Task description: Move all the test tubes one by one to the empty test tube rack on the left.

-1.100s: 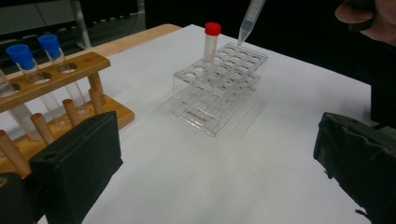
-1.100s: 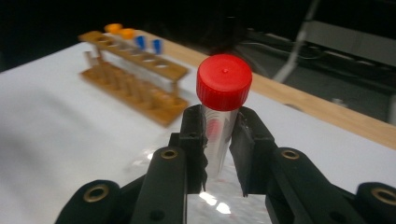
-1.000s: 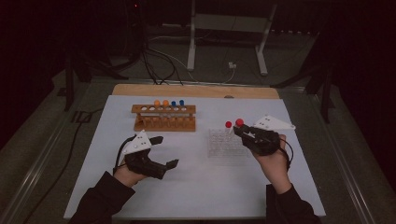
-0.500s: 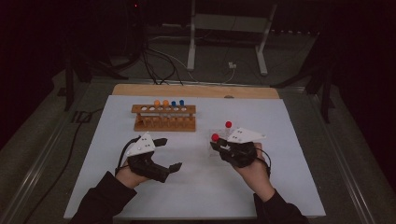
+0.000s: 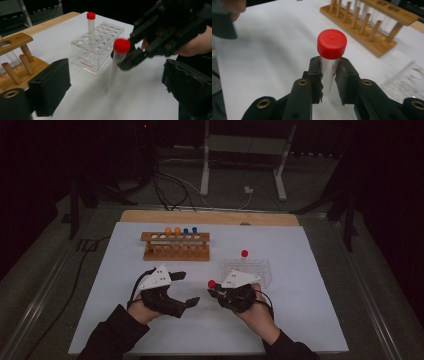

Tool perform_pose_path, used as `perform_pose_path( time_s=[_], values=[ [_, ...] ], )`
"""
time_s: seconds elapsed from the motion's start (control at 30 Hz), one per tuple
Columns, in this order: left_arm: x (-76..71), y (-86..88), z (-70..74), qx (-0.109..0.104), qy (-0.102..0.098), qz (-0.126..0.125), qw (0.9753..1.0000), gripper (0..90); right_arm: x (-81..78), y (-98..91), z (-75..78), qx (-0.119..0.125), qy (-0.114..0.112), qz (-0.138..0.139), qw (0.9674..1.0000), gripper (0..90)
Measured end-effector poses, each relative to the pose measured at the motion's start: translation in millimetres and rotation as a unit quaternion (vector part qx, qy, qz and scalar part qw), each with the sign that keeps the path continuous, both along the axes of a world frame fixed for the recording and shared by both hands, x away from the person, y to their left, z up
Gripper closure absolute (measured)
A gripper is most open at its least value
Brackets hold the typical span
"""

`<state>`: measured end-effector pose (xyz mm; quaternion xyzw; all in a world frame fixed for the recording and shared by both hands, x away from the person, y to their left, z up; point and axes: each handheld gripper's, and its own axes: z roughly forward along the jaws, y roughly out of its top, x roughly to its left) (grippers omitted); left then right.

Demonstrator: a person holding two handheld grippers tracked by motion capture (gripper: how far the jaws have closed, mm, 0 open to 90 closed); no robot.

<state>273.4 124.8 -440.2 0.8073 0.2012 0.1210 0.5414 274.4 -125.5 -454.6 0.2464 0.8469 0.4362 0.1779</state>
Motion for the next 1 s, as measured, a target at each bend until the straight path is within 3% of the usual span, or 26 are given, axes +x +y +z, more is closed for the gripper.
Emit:
perform_pose_path(
  time_s=[0.57,0.87,1.0],
  values=[
    [-0.2,-18.2,-4.4,0.011,-0.014,-0.006,0.9998,48.9,-8.0,12.7,-5.2,-0.001,0.011,0.022,0.9997,74.5],
    [1.2,-25.9,-5.5,0.011,-0.014,-0.020,0.9996,65.6,-9.4,14.6,-5.3,-0.001,0.012,0.026,0.9996,74.5],
    [1.7,-27.9,-6.4,0.018,-0.013,-0.024,0.9995,68.7,-8.9,13.4,-4.4,0.001,0.013,0.024,0.9996,74.4]
  ],
)
